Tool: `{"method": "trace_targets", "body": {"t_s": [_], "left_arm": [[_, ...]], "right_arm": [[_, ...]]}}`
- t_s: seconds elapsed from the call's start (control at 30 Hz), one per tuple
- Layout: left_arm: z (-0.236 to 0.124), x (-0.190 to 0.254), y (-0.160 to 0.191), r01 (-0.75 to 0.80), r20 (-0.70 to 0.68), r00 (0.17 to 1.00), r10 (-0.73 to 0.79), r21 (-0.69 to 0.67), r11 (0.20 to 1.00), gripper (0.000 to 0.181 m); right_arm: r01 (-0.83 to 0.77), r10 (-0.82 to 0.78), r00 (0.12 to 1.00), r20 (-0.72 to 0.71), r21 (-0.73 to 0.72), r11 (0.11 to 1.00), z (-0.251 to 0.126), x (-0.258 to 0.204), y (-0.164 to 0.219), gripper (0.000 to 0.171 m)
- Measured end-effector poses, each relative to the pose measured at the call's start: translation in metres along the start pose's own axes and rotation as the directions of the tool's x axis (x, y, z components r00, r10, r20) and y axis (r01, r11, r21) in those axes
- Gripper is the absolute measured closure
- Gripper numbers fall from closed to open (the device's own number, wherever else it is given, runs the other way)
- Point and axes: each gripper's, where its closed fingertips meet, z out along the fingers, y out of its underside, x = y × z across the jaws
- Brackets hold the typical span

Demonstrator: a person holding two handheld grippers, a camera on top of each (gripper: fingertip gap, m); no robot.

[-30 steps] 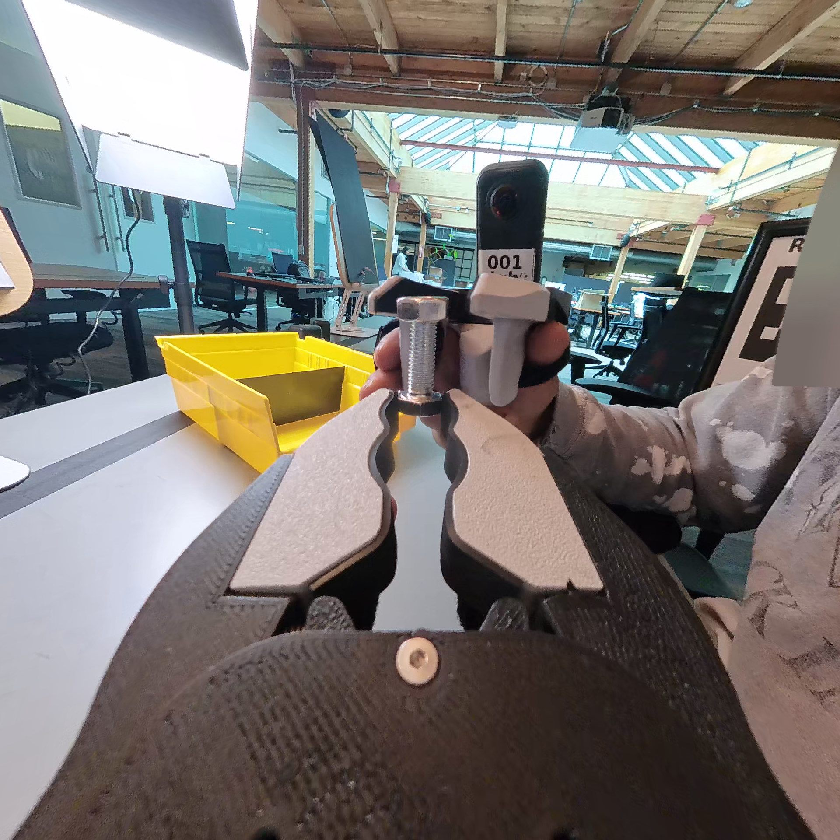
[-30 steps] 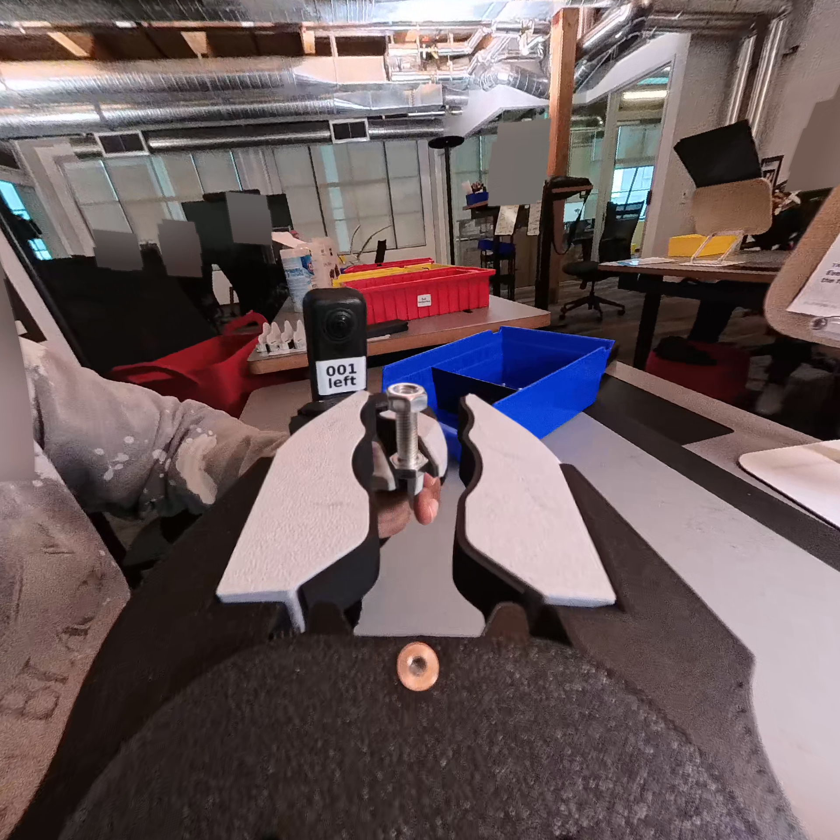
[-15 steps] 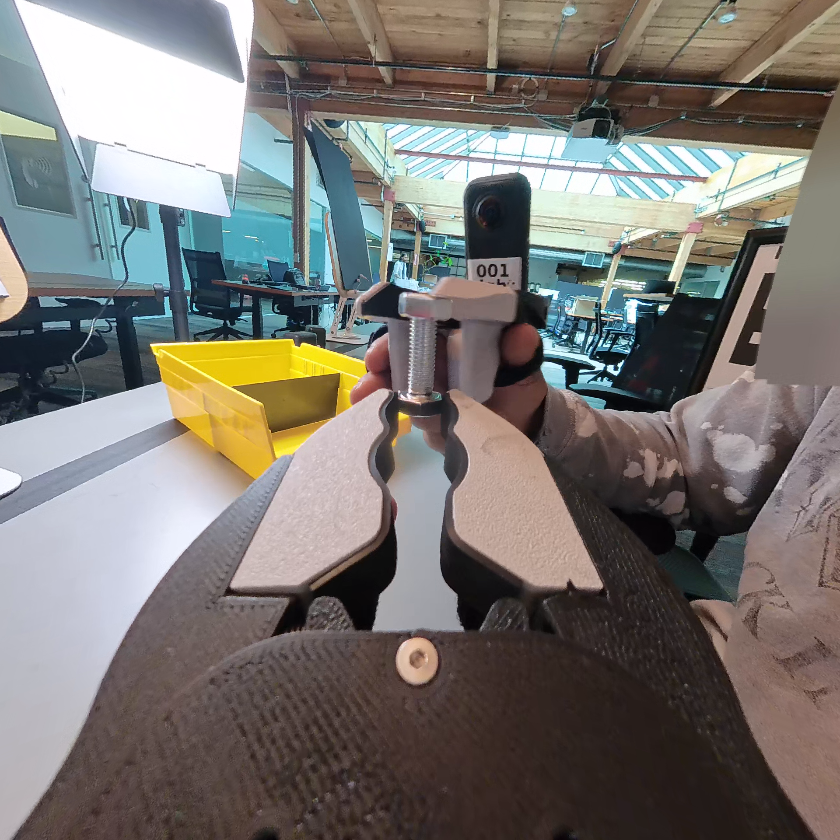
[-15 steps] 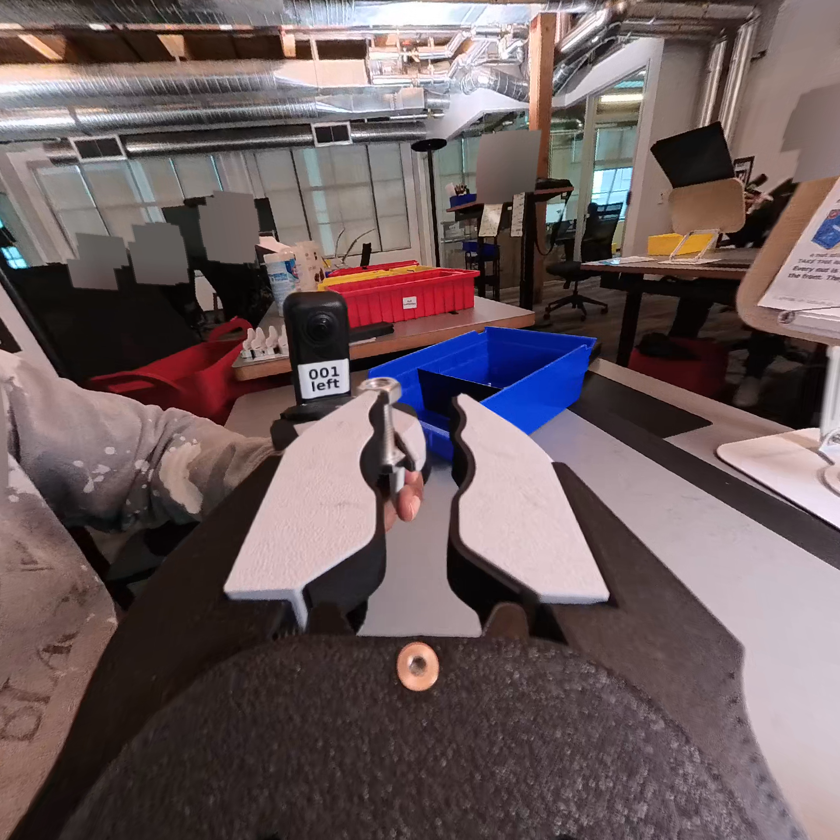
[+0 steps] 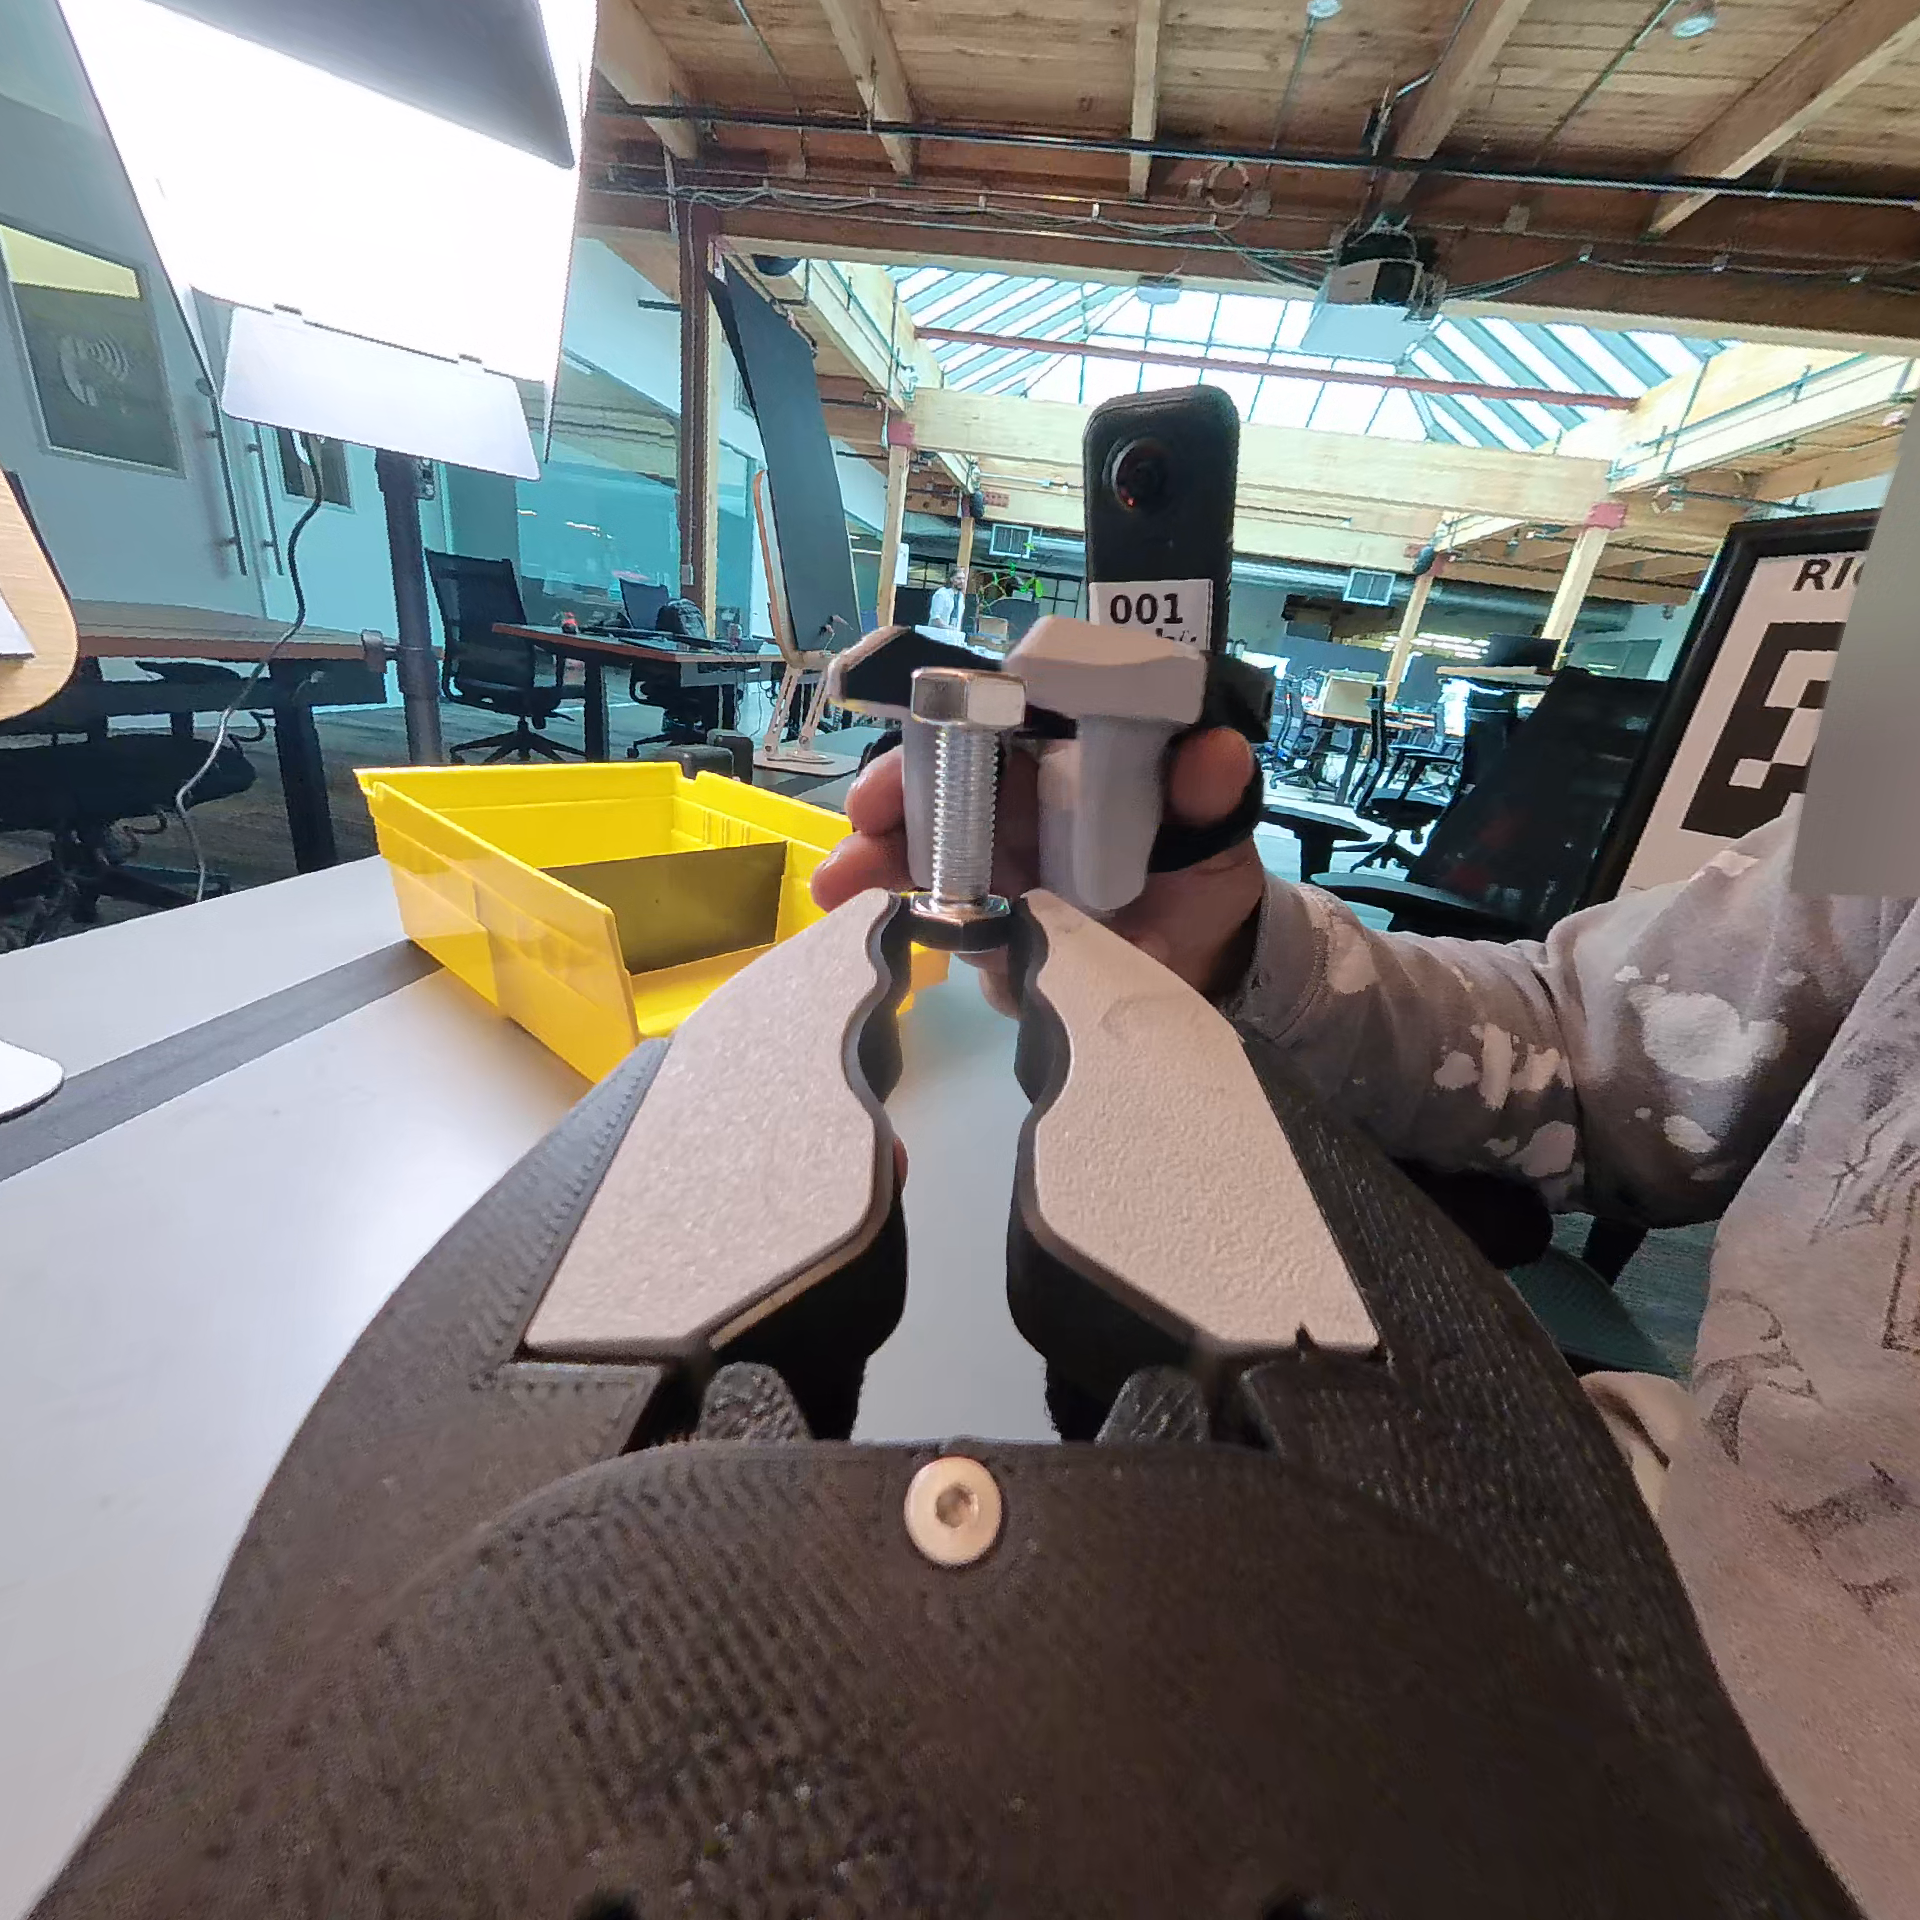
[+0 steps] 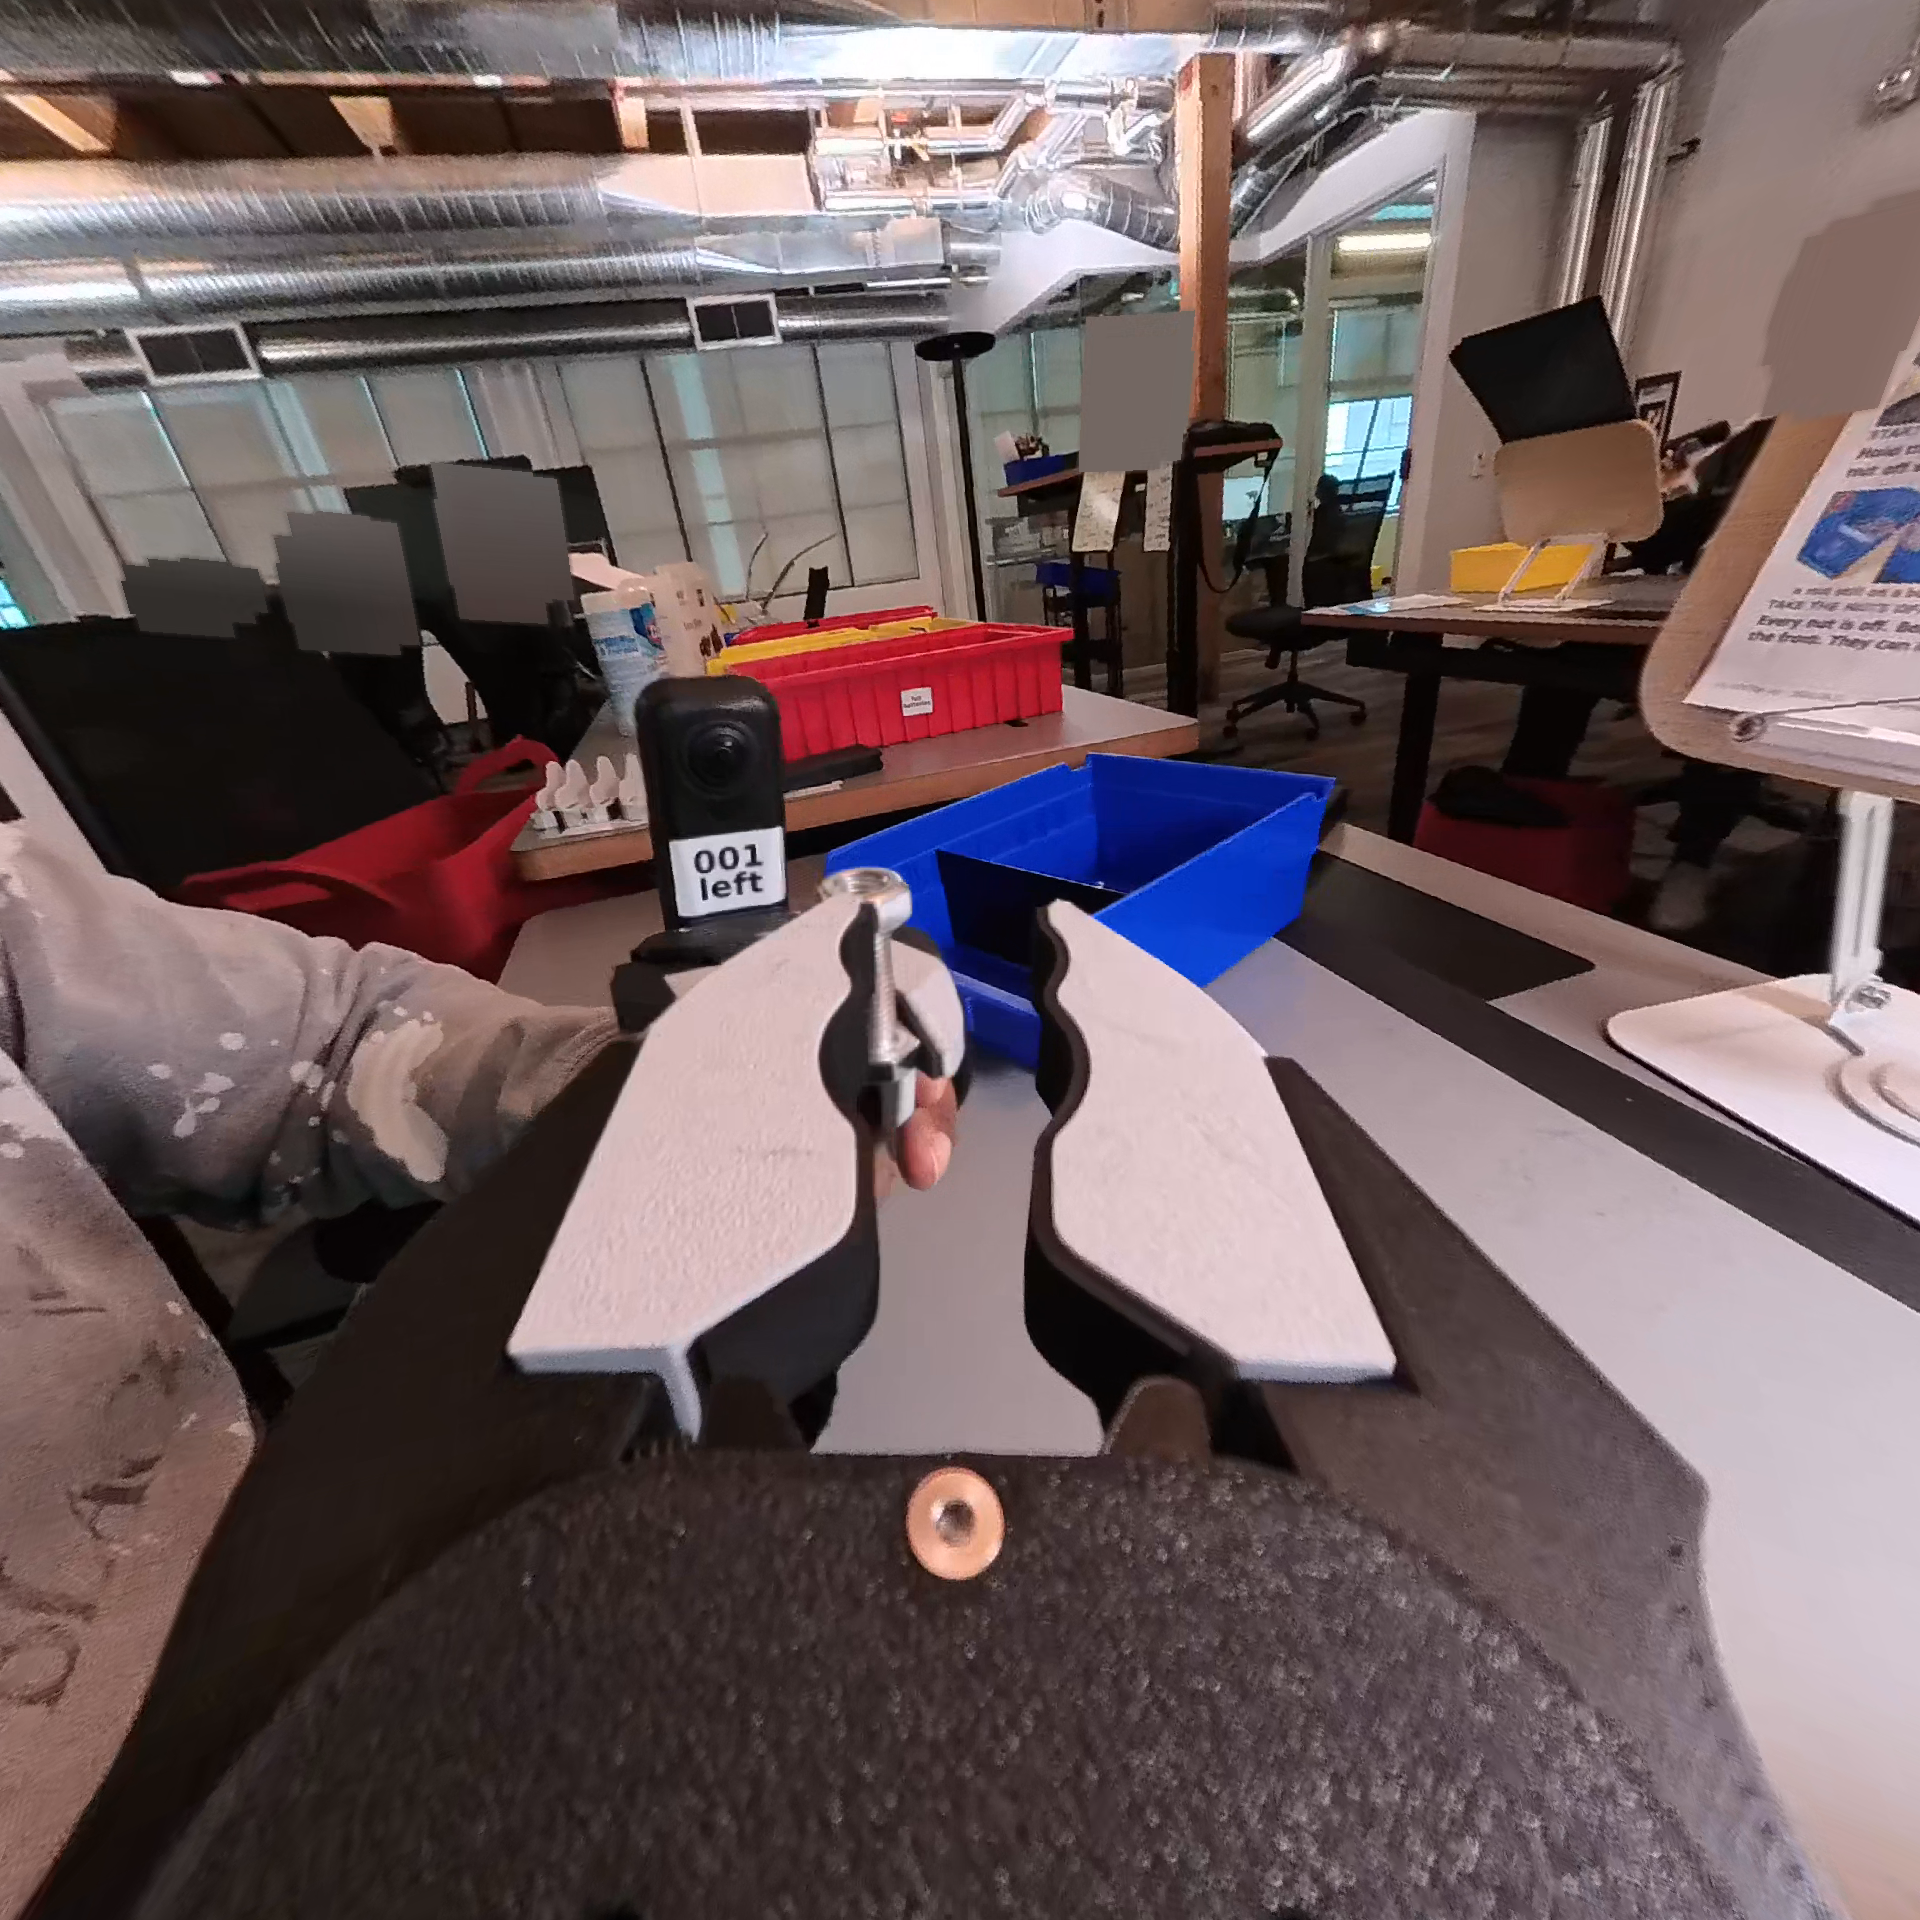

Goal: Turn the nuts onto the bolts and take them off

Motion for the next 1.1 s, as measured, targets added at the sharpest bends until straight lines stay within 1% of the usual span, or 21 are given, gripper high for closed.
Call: {"method": "trace_targets", "body": {"t_s": [0.07,0.13,0.2,0.27,0.43,0.6,0.67,0.73,0.77,0.83,0.9,0.97,1.03,1.1], "left_arm": [[0.000,0.000,0.001,0.000,-0.001,1.000,0.000,-0.006,1.000,0.163],[0.001,0.001,0.002,-0.005,-0.004,1.000,0.005,-0.013,1.000,0.163],[0.001,0.001,0.002,0.002,-0.004,1.000,-0.002,-0.007,1.000,0.163],[0.000,0.000,-0.001,0.005,-0.004,1.000,-0.005,0.003,1.000,0.163],[0.001,0.001,0.002,0.001,-0.004,1.000,-0.001,-0.009,1.000,0.163],[0.003,0.002,0.006,-0.007,-0.003,1.000,0.007,-0.033,0.999,0.163],[0.004,0.003,0.008,-0.007,-0.007,1.000,0.006,-0.040,0.999,0.163],[0.004,0.001,0.009,0.004,-0.005,1.000,-0.004,-0.042,0.999,0.163],[0.004,0.000,0.011,0.004,-0.001,1.000,-0.004,-0.051,0.999,0.163],[0.002,-0.004,0.012,0.008,0.012,1.000,-0.007,-0.052,0.999,0.163],[0.001,-0.006,0.010,0.011,0.021,1.000,-0.010,-0.048,0.999,0.163],[0.001,-0.008,0.009,0.010,0.029,1.000,-0.008,-0.050,0.999,0.163],[0.000,-0.010,0.008,0.012,0.038,0.999,-0.010,-0.051,0.999,0.163],[-0.001,-0.012,0.008,0.011,0.046,0.999,-0.009,-0.051,0.999,0.163]], "right_arm": [[0.004,-0.004,0.999,0.032,-0.008,1.000,0.003,-0.007,0.002,0.139],[0.005,-0.004,0.999,0.042,-0.023,1.000,0.006,-0.011,0.005,0.138],[0.007,-0.007,0.999,0.035,-0.021,1.000,0.007,-0.009,0.006,0.141],[-0.003,0.003,1.000,0.021,-0.008,1.000,0.004,-0.005,0.003,0.150],[0.017,-0.016,0.999,0.044,-0.006,1.000,0.004,-0.011,0.001,0.141],[0.037,-0.035,0.998,0.060,-0.037,0.999,0.010,-0.018,0.008,0.140],[0.045,-0.042,0.998,0.048,-0.059,0.997,0.011,-0.016,0.010,0.151],[0.047,-0.043,0.998,0.054,-0.078,0.996,0.009,-0.015,0.010,0.154],[0.048,-0.045,0.998,0.051,-0.064,0.997,0.007,-0.013,0.004,0.154],[0.034,-0.034,0.999,0.041,0.004,0.999,-0.003,-0.007,-0.019,0.154],[0.070,-0.069,0.997,-0.035,0.022,0.997,-0.017,0.011,-0.039,0.154],[0.120,-0.125,0.974,-0.186,-0.039,0.992,-0.037,0.046,-0.048,0.154],[0.098,-0.159,0.922,-0.352,-0.185,0.978,-0.064,0.096,-0.041,0.154],[0.011,-0.194,0.854,-0.483,-0.355,0.935,-0.094,0.149,-0.017,0.154]]}}
